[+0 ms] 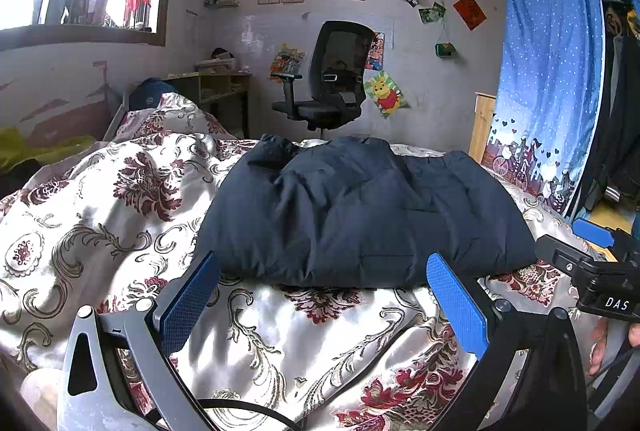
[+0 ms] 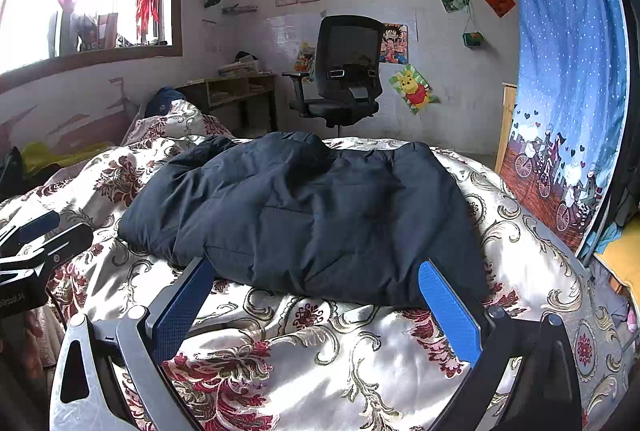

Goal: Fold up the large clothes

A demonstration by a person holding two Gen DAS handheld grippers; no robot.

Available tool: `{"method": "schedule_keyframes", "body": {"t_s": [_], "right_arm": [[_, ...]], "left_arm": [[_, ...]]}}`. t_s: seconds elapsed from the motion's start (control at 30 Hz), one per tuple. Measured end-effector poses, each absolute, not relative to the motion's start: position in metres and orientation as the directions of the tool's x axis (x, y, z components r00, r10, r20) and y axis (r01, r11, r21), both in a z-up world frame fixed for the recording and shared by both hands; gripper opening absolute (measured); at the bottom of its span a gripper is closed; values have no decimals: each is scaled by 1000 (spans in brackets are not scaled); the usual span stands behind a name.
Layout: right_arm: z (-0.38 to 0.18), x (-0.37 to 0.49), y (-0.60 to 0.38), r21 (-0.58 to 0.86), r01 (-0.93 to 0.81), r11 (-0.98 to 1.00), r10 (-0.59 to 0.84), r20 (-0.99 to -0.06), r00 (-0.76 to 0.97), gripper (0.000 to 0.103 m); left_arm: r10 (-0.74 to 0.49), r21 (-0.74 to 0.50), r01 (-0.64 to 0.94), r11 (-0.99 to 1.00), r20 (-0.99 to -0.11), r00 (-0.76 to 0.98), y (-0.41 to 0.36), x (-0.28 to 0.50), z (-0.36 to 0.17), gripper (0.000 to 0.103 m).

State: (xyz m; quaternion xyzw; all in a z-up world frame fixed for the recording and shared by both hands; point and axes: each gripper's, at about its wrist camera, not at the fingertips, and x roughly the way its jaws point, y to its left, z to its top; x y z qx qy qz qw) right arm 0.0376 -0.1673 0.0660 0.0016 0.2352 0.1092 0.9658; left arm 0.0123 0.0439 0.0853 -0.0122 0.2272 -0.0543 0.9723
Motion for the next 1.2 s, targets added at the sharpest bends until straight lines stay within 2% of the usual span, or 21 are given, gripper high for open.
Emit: {"method": "schedule_keyframes", "body": {"t_s": [1.2], "right_arm": [[61,37,-165,55,-211,976,212,-464,860,103]], "left_arm": [[-78,10,93,996,-458,885,51,16,77,101]]}}
